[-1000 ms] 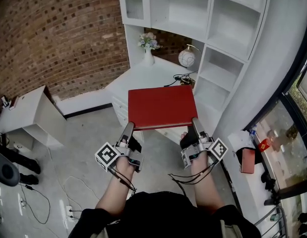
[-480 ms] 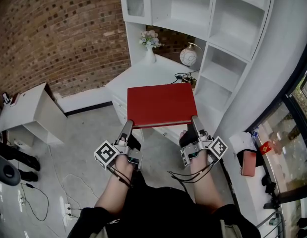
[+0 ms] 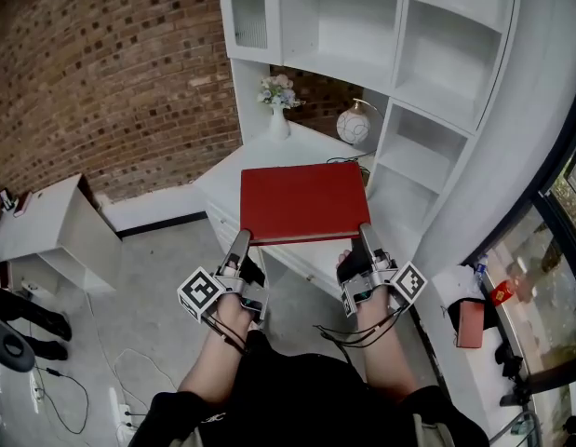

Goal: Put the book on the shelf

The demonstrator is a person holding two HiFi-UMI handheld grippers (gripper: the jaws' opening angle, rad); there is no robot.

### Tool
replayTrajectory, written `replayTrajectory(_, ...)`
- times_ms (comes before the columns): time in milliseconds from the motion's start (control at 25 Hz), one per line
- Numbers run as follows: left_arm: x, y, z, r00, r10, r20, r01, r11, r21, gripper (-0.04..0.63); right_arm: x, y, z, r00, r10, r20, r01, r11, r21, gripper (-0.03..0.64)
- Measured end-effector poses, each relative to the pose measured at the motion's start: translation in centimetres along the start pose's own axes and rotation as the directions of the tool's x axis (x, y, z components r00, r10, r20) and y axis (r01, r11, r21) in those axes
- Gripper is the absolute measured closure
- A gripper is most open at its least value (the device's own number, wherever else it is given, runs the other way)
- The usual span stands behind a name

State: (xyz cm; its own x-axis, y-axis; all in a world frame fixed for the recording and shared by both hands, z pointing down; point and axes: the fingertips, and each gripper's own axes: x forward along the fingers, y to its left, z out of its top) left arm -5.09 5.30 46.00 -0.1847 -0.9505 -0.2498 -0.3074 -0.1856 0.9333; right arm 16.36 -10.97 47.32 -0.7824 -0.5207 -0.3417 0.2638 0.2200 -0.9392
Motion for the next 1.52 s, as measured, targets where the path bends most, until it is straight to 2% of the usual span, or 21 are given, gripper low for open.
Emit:
replayTrajectory(120,2.0,0.7,1.4,1.0,-0.021,-0.004,0.021,1.0,-0.007,0.37,2.3,-0.9,0.1,1.0,0.003,0.005,-0.003,1.0,-0.005,0.379)
replayTrajectory(400,7.9,4.8,5.6,0.999,0.018,-0.043,-0.019,1.0,-0.017,0.37,8.3,-3.9,0.8,0.999,-0.023,0.043,0.023,1.0,-0.009,0.379)
replayTrajectory(560,12.3,6.3,7.8,0.997,-0.011,-0.072,0.007,0.998,-0.055,0.37,12.1,-5.3,1.4,0.997,-0.027,0.071,0.03,0.999,-0.032,0.379)
replayTrajectory(800,19.0,10.5,10.3,0.989,-0.008,-0.147,-0.005,0.996,-0.086,0.37,17.3,-8.2,3.3,0.989,-0.054,0.14,0.062,0.997,-0.054,0.38)
replayTrajectory(920,23.0,11.6,11.7,0.982,-0.03,-0.184,0.01,0.994,-0.106,0.37,20.4,-8.7,3.6,0.983,-0.055,0.174,0.068,0.996,-0.066,0.379)
replayTrajectory(1200,31.8,14.3,14.1,0.949,-0.052,-0.311,0.021,0.995,-0.101,0.371,25.9,-10.3,5.8,0.959,-0.048,0.281,0.076,0.993,-0.091,0.38)
replayTrajectory(1280,34.0,14.5,14.6,0.938,-0.063,-0.341,0.024,0.993,-0.118,0.371,27.1,-10.8,6.3,0.95,-0.051,0.308,0.083,0.993,-0.09,0.38)
replayTrajectory(1520,38.4,14.9,13.9,0.9,-0.074,-0.43,0.016,0.991,-0.136,0.37,27.9,-11.5,7.7,0.918,-0.074,0.389,0.116,0.99,-0.085,0.38)
